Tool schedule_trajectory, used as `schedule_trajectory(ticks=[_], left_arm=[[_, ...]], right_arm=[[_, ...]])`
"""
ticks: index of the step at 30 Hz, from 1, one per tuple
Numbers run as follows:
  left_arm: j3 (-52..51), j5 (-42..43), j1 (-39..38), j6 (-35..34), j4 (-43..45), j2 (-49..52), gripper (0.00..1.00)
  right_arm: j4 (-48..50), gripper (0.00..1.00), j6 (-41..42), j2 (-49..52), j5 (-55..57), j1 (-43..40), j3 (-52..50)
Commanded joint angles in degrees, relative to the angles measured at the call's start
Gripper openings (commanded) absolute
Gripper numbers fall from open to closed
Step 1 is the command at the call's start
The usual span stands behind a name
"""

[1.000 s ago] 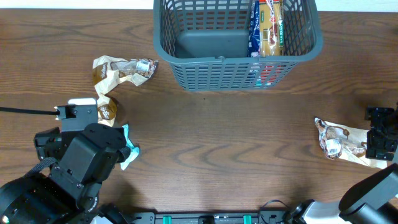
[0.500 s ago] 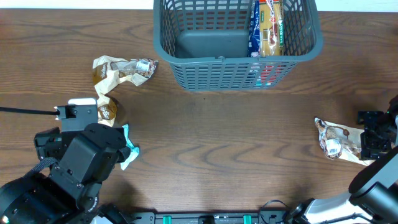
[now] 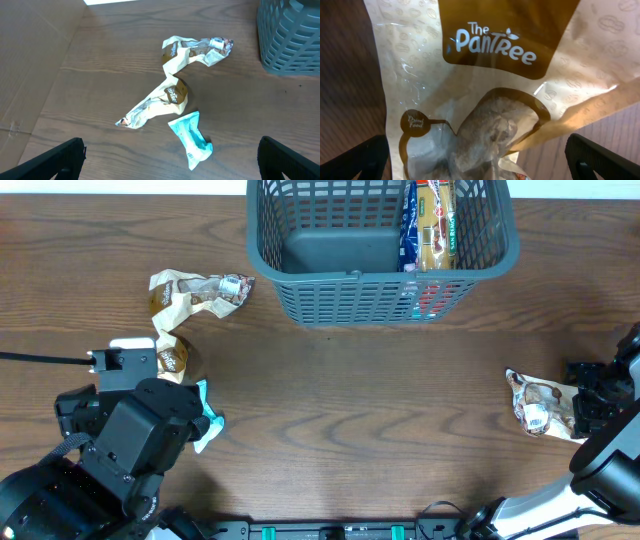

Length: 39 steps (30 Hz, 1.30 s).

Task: Pack container
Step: 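Grasp the brown-and-white PanTree bag on the right with the right gripper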

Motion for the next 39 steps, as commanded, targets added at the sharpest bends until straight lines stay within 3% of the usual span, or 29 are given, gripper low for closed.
schedule_trajectory(ticks=[1, 14, 29, 30, 32, 33, 35, 36, 39], left_arm=[[0.5, -0.28, -0.02, 0.52, -0.13, 0.02, 0.99], [0.5, -0.28, -0.02, 0.5, -0.15, 0.02, 0.99], [0.5, -0.28, -0.02, 0.52, -0.13, 0.02, 0.99], [0.5, -0.28, -0.02, 0.52, -0.13, 0.02, 0.99], [0.5, -0.28, -0.02, 0.52, -0.13, 0.02, 0.99], [0.5, -0.28, -0.02, 0.52, -0.13, 0.02, 0.99], [0.5, -0.28, -0.02, 0.52, -0.13, 0.02, 0.99], [0.5, -0.28, -0.02, 0.52, -0.13, 0.02, 0.99], [0.5, -0.28, -0.02, 0.52, -0.13, 0.02, 0.99]], right_arm=[[0.07, 0.99, -0.66, 0.7, 1.44, -0.57, -0.37], [6.05, 0.99, 2.58, 0.7, 1.46, 4.68, -6.71], [13.11, 0.99, 1.73, 0.7, 1.73, 5.05, -13.55], [13.07, 0.97, 1.73, 0.7, 1.7, 5.05, -13.55], [12.9, 0.8, 1.75, 0.7, 1.7, 5.05, -13.55], [12.9, 0.59, 1.75, 0.7, 1.7, 5.05, -13.55], [12.81, 0.06, 1.73, 0.7, 1.7, 5.05, -13.55], [12.63, 0.01, 1.79, 0.7, 1.68, 5.05, -13.53], [11.67, 0.01, 2.36, 0.61, 1.4, 5.05, -13.53]])
